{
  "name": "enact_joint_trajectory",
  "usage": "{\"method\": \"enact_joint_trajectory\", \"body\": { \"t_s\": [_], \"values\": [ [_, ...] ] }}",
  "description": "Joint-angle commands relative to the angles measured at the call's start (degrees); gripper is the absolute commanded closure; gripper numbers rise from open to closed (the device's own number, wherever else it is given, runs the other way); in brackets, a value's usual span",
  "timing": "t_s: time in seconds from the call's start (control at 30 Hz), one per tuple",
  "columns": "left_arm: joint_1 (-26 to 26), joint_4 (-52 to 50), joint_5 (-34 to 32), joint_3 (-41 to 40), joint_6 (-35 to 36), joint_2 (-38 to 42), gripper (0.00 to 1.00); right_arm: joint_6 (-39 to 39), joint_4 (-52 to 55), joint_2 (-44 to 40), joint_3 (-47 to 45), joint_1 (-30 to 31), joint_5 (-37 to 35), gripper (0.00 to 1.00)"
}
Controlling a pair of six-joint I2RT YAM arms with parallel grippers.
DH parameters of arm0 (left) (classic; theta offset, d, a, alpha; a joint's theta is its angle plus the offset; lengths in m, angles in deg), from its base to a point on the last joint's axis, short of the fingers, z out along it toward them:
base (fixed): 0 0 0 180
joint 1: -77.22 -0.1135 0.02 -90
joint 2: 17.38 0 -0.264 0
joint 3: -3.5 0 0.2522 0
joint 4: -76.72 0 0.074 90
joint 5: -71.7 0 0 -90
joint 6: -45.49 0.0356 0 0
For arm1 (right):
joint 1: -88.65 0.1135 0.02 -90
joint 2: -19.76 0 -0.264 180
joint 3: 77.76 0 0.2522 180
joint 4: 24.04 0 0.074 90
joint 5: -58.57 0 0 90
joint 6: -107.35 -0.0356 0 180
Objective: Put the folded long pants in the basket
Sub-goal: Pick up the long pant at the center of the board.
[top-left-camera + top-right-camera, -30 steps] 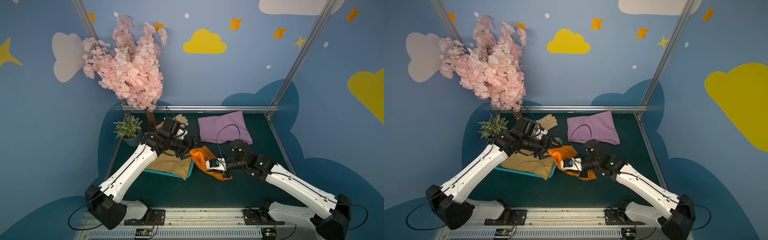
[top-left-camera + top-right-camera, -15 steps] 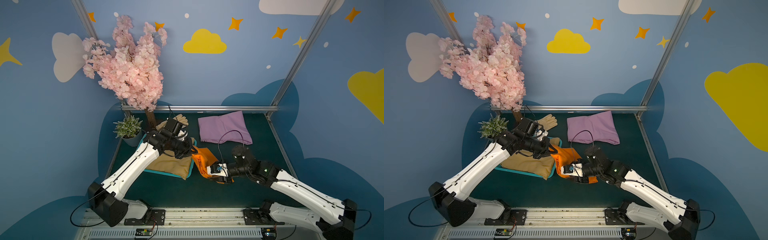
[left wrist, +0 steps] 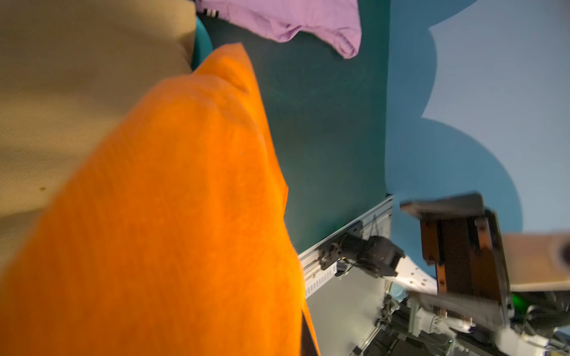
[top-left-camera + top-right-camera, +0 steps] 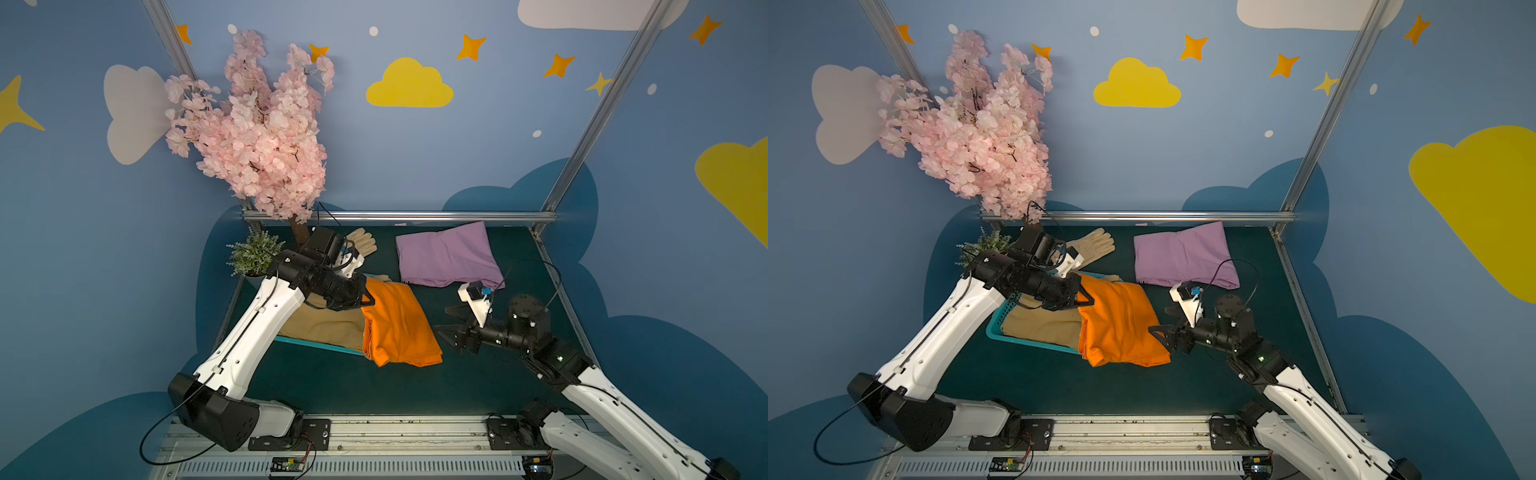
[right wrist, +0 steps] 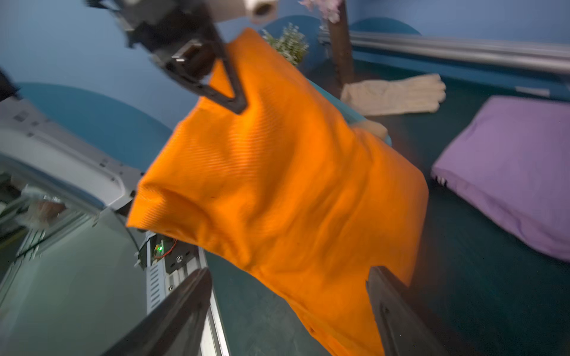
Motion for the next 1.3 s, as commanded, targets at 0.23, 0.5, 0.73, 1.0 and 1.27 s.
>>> {"method": "enact_joint_trajectory", "body": {
  "t_s": [0.23,0.5,0.73,1.0,1.27],
  "values": [
    [-5.44,-5.25,-3.28,-2.77,9.86,5.45,0.98,-19.05,-17.49,29.85,-4.10,-16.15,23.14,0.27],
    [-6.87,-6.62,-5.19,-2.83,11.52,4.81,0.98,-23.11,-35.38,52.25,2.19,-16.65,29.94,0.26],
    [-7.73,-6.91,-5.18,-2.96,12.07,5.31,0.98,-30.50,-48.52,65.29,6.63,-16.41,34.74,0.27],
    [-8.05,-6.46,-2.41,-3.41,11.97,5.75,0.97,-52.12,-83.81,79.63,5.92,-13.19,39.47,0.36],
    [-8.51,-6.07,-1.95,-3.67,11.92,5.79,0.98,-55.06,-90.92,81.64,4.83,-10.34,38.98,0.54]
  ]
}}
